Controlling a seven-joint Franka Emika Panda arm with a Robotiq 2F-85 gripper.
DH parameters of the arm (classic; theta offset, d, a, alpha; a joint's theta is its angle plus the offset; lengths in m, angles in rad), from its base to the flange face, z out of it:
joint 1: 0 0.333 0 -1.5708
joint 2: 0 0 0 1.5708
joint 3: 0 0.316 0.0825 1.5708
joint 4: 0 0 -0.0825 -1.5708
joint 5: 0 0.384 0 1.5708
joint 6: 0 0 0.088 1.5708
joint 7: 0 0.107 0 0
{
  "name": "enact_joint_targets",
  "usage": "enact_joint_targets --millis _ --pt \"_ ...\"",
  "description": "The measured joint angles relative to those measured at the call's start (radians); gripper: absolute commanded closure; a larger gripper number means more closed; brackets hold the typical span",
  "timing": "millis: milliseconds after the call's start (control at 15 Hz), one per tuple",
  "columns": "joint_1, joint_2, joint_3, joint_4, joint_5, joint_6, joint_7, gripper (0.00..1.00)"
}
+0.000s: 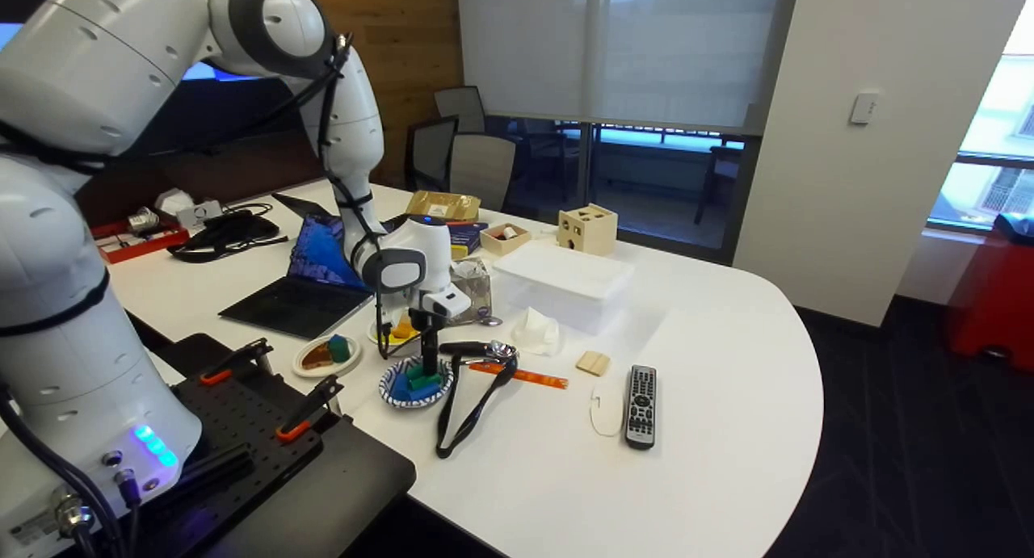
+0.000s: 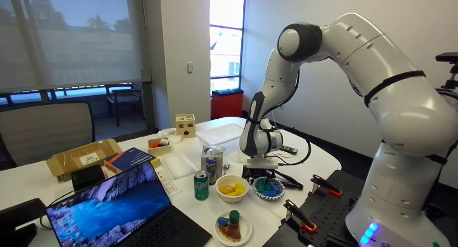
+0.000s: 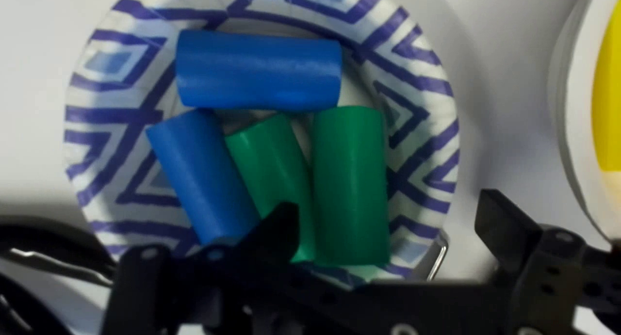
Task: Move the green cylinder from the bowl to the plate
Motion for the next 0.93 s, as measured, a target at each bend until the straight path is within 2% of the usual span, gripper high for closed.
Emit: enact_joint_targets --millis 467,933 --pt "-0.016 -0.02 0.014 -0.035 0.069 0.15 0.0 0.0" --pt "-0.116 -0.049 0.137 -0.102 0.075 0.239 0.0 0.0"
